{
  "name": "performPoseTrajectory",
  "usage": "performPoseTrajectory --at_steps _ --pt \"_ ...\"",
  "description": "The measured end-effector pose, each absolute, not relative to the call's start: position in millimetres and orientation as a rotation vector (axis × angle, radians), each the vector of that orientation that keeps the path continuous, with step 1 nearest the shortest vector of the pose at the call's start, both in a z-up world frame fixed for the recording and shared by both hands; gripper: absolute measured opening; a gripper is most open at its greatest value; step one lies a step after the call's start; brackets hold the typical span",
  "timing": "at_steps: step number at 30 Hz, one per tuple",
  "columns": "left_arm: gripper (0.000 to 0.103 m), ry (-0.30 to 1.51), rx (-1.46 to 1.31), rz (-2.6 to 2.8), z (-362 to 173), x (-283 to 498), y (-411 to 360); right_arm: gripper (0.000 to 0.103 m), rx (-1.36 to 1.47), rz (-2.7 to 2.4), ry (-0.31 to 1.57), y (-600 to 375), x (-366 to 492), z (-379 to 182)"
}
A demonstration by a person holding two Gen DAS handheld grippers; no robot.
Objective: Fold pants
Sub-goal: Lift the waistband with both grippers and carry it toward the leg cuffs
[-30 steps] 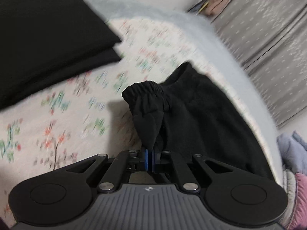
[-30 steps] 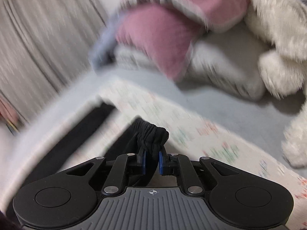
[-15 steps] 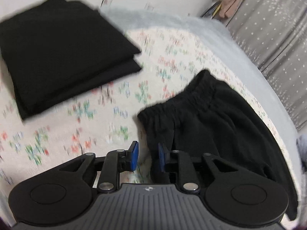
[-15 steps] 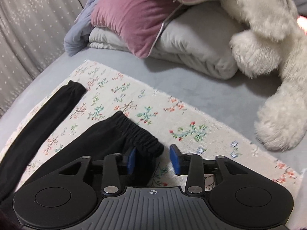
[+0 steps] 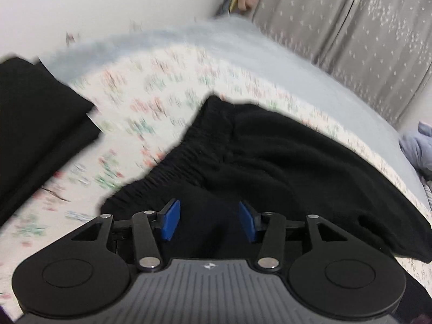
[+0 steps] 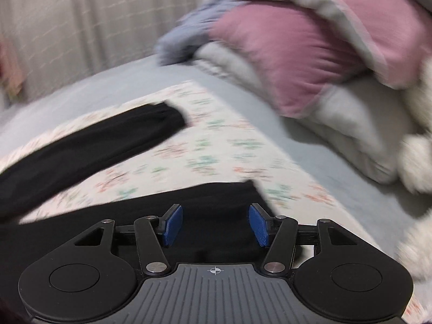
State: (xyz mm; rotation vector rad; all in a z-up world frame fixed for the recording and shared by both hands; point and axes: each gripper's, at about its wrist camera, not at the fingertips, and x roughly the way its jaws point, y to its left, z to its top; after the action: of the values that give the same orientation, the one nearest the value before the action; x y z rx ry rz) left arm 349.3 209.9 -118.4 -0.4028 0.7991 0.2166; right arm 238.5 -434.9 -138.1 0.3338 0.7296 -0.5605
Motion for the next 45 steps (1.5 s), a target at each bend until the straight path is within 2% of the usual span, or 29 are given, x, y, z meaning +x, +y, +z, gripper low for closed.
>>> performPoseTrajectory --at_steps 3,6,8,11,14,16,21,24,26,27,28,29,34,41,45 --pt "0.037 0.871 -0.444 0.253 -147 367 219 0.055 0.294 -0.484 0.813 -424 272 -155" --pt "0.038 0.881 -0.460 0.260 -146 374 223 0.056 0.247 -0.527 0.925 -428 299 -184" --pt "0.038 0.874 -0.507 0.261 -145 376 231 0.062 0.265 -0.560 0.908 -441 303 -187" --pt "0.037 0.844 -0.667 0.263 -135 367 249 0.062 0.301 -0.627 0.886 -457 305 -181" --pt "0.042 0.731 -0.544 0.291 -110 365 249 0.063 0.303 -0.632 0.863 -467 310 -178" --pt "0.052 0.710 -0.450 0.339 -107 375 247 0.063 0.314 -0.632 0.870 -473 314 -179" --pt "0.055 0.754 -0.575 0.278 -132 409 259 0.063 0.358 -0.605 0.747 -480 317 -163" --pt "0.056 0.719 -0.528 0.297 -134 431 261 0.069 0.352 -0.600 0.729 -483 323 -160" --pt "0.055 0.695 -0.468 0.297 -134 444 260 0.069 0.342 -0.587 0.765 -484 329 -167" --pt "0.043 0.697 -0.432 0.284 -132 451 258 0.069 0.336 -0.587 0.781 -485 331 -171" --pt "0.014 0.697 -0.399 0.264 -130 457 254 0.069 0.331 -0.583 0.790 -486 333 -174" --pt "0.000 0.698 -0.357 0.244 -131 465 249 0.069 0.332 -0.577 0.795 -488 334 -176" --pt "0.000 0.726 -0.239 0.260 -156 486 239 0.069 0.359 -0.535 0.790 -495 342 -177" --pt "0.000 0.653 -0.083 0.434 -147 490 254 0.069 0.414 -0.537 0.738 -537 384 -161" --pt "0.000 0.644 -0.359 0.281 -138 493 281 0.069 0.448 -0.509 0.721 -563 437 -151"
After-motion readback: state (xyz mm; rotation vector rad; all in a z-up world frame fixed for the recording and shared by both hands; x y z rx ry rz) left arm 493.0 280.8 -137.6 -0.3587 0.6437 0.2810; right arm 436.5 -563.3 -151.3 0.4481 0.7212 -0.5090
